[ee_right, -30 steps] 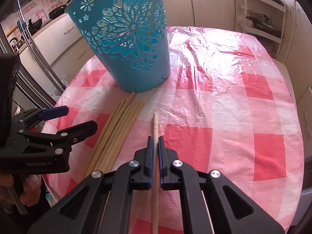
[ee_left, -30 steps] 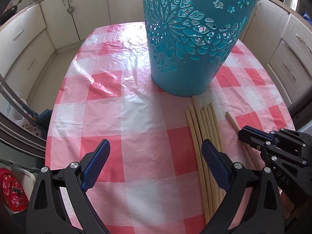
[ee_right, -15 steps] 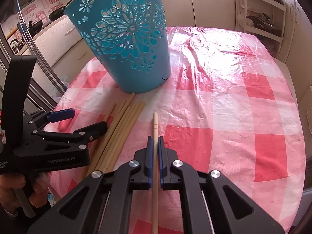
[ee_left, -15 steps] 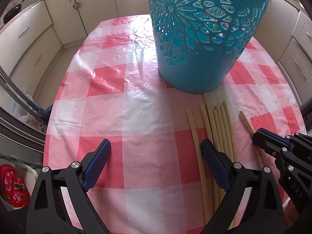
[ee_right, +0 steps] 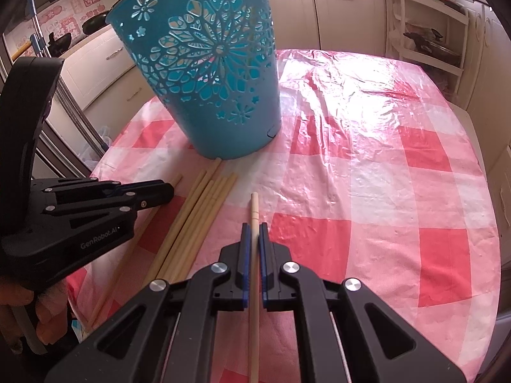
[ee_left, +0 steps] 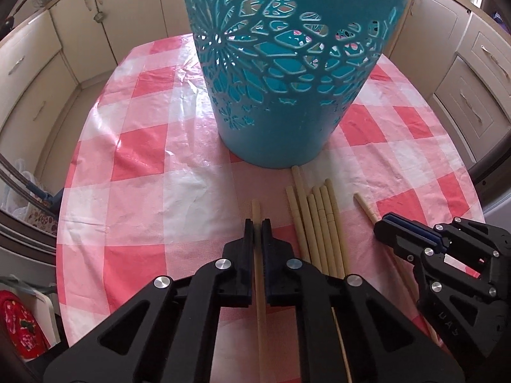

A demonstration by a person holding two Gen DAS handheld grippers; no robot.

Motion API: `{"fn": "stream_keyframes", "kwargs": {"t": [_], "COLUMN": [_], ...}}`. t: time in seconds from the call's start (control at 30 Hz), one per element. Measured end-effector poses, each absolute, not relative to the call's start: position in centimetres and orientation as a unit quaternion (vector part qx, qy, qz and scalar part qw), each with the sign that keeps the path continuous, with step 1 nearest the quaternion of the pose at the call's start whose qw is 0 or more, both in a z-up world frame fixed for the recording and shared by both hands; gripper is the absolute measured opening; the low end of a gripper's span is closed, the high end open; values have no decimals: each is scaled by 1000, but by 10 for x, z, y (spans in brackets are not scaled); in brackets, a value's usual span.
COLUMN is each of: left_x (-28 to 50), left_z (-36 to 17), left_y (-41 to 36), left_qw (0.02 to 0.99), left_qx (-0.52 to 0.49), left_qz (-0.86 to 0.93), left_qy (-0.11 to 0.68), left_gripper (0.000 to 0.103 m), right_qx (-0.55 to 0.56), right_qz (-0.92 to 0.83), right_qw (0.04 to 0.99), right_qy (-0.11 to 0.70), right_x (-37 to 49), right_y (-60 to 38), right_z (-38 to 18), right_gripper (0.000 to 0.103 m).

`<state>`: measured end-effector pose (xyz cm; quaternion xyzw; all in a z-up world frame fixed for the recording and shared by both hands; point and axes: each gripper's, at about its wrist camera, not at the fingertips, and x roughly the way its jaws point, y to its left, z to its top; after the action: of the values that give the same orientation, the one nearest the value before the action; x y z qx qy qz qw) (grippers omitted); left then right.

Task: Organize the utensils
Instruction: 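Grasp another chopstick with the left gripper while the right gripper closes on one, then lift the chopstick into the teal basket with the left gripper while the right gripper regrips its chopstick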

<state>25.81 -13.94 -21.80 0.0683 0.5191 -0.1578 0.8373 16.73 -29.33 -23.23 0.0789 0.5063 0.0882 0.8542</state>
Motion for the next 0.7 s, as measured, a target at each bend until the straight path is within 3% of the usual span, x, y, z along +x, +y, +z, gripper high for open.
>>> {"fn": "stream_keyframes", "kwargs": {"t": [0.3, 0.7], "left_x": [242, 211], "left_z": [-188, -82], "left_y": [-95, -45], "left_qw": [845, 887], "left_qx": [17, -79], "left_qz": [-155, -190], "left_qy": [511, 414], "left_gripper": [5, 5], "right_qx": [78, 73], "right_qz": [88, 86], "right_qw": [858, 862], "right_qy": [501, 494], "right_x": [165, 161], "right_y": [-293, -292], "right_z": [-233, -233], "right_gripper": [6, 6]}}
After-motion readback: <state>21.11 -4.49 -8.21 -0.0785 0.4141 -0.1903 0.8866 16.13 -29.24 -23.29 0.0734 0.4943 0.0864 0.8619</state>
